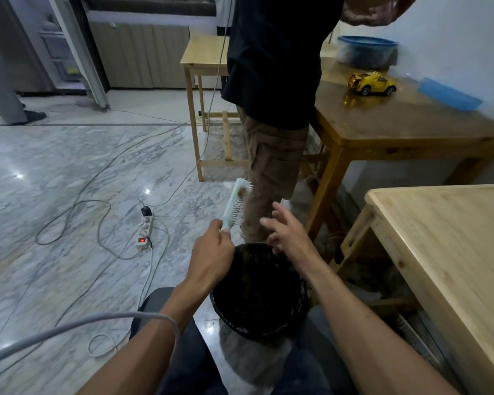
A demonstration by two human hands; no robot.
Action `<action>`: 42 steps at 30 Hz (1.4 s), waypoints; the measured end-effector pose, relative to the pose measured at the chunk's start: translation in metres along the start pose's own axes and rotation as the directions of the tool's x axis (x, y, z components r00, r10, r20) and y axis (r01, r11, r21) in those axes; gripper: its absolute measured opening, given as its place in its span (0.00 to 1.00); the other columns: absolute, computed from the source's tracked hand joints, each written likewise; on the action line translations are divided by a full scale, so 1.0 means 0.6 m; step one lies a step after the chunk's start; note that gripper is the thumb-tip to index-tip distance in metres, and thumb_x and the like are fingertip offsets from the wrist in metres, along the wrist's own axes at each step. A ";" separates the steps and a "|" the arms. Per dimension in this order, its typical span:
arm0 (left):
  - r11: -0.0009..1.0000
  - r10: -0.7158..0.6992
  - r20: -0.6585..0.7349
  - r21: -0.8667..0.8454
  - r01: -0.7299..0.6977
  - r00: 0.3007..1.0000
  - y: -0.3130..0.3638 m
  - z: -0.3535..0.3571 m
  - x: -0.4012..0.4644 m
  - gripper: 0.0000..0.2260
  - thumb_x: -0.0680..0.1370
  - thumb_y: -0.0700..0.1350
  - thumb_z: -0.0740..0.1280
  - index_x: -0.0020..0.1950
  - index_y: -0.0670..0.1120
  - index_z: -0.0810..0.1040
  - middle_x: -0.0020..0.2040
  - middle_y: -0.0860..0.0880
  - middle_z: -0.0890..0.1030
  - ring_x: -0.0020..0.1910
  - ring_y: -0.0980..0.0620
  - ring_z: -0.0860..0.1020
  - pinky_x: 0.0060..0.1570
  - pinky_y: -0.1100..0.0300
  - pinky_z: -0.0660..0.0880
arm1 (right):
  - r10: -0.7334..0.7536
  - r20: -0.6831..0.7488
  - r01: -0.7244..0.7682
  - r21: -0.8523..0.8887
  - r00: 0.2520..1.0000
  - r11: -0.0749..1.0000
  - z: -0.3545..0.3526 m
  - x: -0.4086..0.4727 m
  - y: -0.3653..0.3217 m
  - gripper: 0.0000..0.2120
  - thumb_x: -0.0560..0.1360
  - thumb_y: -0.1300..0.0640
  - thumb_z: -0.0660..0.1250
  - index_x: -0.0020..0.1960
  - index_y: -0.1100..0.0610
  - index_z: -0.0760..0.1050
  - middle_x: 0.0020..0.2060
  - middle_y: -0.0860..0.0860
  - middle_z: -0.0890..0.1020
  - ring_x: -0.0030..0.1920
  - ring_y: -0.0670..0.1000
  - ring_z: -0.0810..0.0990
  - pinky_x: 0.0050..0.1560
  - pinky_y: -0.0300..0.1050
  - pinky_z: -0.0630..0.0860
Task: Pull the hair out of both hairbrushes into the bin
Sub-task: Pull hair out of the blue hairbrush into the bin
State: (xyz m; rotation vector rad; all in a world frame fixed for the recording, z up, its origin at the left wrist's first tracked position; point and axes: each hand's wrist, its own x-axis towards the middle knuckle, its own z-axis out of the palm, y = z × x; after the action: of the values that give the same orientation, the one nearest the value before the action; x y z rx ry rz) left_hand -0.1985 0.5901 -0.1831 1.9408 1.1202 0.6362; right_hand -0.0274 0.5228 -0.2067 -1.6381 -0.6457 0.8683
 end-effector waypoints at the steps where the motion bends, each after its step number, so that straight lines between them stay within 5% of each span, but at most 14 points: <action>1: 1.000 0.011 0.014 0.001 -0.011 1.000 0.001 0.004 -0.002 0.10 0.84 0.46 0.55 0.48 0.43 0.71 0.35 0.43 0.75 0.32 0.45 0.72 0.32 0.53 0.64 | -0.004 0.010 0.003 0.049 1.000 0.999 0.005 0.001 -0.005 0.35 0.75 0.43 0.72 0.79 0.43 0.65 0.66 0.44 0.77 0.40 0.49 0.82 0.36 0.44 0.75; 4: 1.000 0.029 0.056 0.008 -0.030 0.998 0.004 0.011 -0.006 0.08 0.84 0.46 0.56 0.53 0.45 0.73 0.36 0.41 0.78 0.34 0.41 0.76 0.34 0.52 0.67 | 0.000 0.033 -0.004 0.126 0.999 0.992 0.019 0.004 -0.011 0.25 0.74 0.43 0.75 0.67 0.52 0.78 0.52 0.49 0.86 0.33 0.47 0.79 0.31 0.41 0.74; 7: 0.999 0.033 0.063 0.017 -0.034 0.997 0.003 0.011 -0.009 0.07 0.84 0.46 0.56 0.51 0.47 0.72 0.34 0.43 0.77 0.33 0.44 0.75 0.33 0.53 0.66 | -0.015 -0.065 0.024 0.145 0.998 0.989 0.027 0.003 -0.007 0.07 0.77 0.54 0.76 0.44 0.58 0.85 0.33 0.49 0.84 0.28 0.44 0.74 0.27 0.35 0.71; 10: 0.999 -0.034 -0.038 0.000 0.034 0.999 -0.002 0.001 -0.001 0.08 0.84 0.46 0.55 0.49 0.45 0.70 0.34 0.46 0.74 0.31 0.48 0.72 0.31 0.54 0.63 | -0.020 -0.214 0.034 0.061 0.977 0.998 0.013 0.006 0.007 0.10 0.77 0.58 0.76 0.36 0.55 0.84 0.29 0.48 0.83 0.28 0.45 0.74 0.31 0.37 0.73; 15: 0.997 -0.065 -0.119 0.021 0.068 0.991 -0.014 -0.011 0.014 0.10 0.84 0.47 0.54 0.56 0.45 0.73 0.38 0.46 0.77 0.35 0.48 0.74 0.33 0.52 0.66 | 0.042 -0.226 -0.057 -0.060 0.973 0.997 -0.009 -0.002 0.023 0.08 0.77 0.54 0.75 0.39 0.54 0.86 0.34 0.50 0.86 0.29 0.45 0.77 0.32 0.39 0.73; 21: 0.992 0.046 -0.057 0.116 -0.039 0.997 -0.012 0.007 0.005 0.07 0.84 0.45 0.56 0.52 0.46 0.72 0.32 0.46 0.76 0.30 0.47 0.74 0.28 0.54 0.63 | 0.028 -0.116 -0.039 -0.093 0.993 0.995 0.010 -0.004 -0.019 0.15 0.79 0.42 0.68 0.64 0.44 0.79 0.47 0.46 0.86 0.33 0.46 0.82 0.32 0.42 0.76; 25: 0.979 0.108 -0.021 0.173 -0.103 0.994 -0.015 0.016 0.003 0.06 0.83 0.46 0.57 0.54 0.47 0.72 0.31 0.46 0.76 0.31 0.44 0.76 0.30 0.52 0.65 | -0.012 -0.081 0.019 0.078 0.997 0.997 0.023 0.000 -0.043 0.12 0.79 0.49 0.72 0.58 0.54 0.82 0.34 0.51 0.82 0.26 0.44 0.75 0.26 0.37 0.72; 28: 0.978 0.121 -0.024 0.176 -0.115 0.992 -0.015 0.017 0.003 0.07 0.83 0.46 0.57 0.54 0.47 0.72 0.32 0.46 0.76 0.32 0.43 0.76 0.31 0.50 0.67 | 0.000 -0.161 0.012 0.078 0.987 0.997 0.030 0.012 -0.035 0.04 0.79 0.58 0.73 0.45 0.55 0.83 0.24 0.44 0.80 0.28 0.45 0.74 0.27 0.36 0.72; 35: 0.988 0.071 -0.112 0.146 -0.054 0.991 -0.025 -0.004 0.013 0.07 0.83 0.46 0.56 0.51 0.46 0.71 0.32 0.45 0.76 0.30 0.43 0.74 0.30 0.51 0.65 | 0.094 -0.303 -0.138 -0.128 0.948 0.982 0.006 0.001 0.011 0.07 0.79 0.56 0.72 0.42 0.51 0.83 0.39 0.50 0.84 0.42 0.50 0.82 0.45 0.45 0.77; 39: 0.979 0.090 -0.081 0.188 -0.073 0.993 -0.028 -0.001 0.010 0.06 0.83 0.46 0.56 0.54 0.47 0.71 0.32 0.46 0.76 0.31 0.45 0.75 0.30 0.52 0.66 | 0.132 -0.251 -0.173 -0.146 0.959 0.974 0.004 -0.016 0.010 0.08 0.81 0.51 0.68 0.53 0.52 0.85 0.38 0.51 0.84 0.36 0.48 0.81 0.35 0.41 0.76; 42: 0.977 0.095 -0.070 0.200 -0.080 0.993 -0.031 0.008 0.009 0.07 0.83 0.46 0.57 0.56 0.47 0.72 0.32 0.46 0.76 0.30 0.46 0.74 0.27 0.54 0.62 | 0.059 -0.205 -0.090 -0.145 0.977 0.985 0.011 -0.016 -0.007 0.14 0.82 0.46 0.65 0.64 0.47 0.82 0.46 0.49 0.85 0.39 0.48 0.83 0.34 0.40 0.75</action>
State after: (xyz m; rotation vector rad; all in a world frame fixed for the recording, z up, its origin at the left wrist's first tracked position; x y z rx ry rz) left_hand -0.2014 0.5986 -0.2010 2.1596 1.1897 0.6767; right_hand -0.0384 0.5198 -0.2014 -1.8717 -0.5234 0.7090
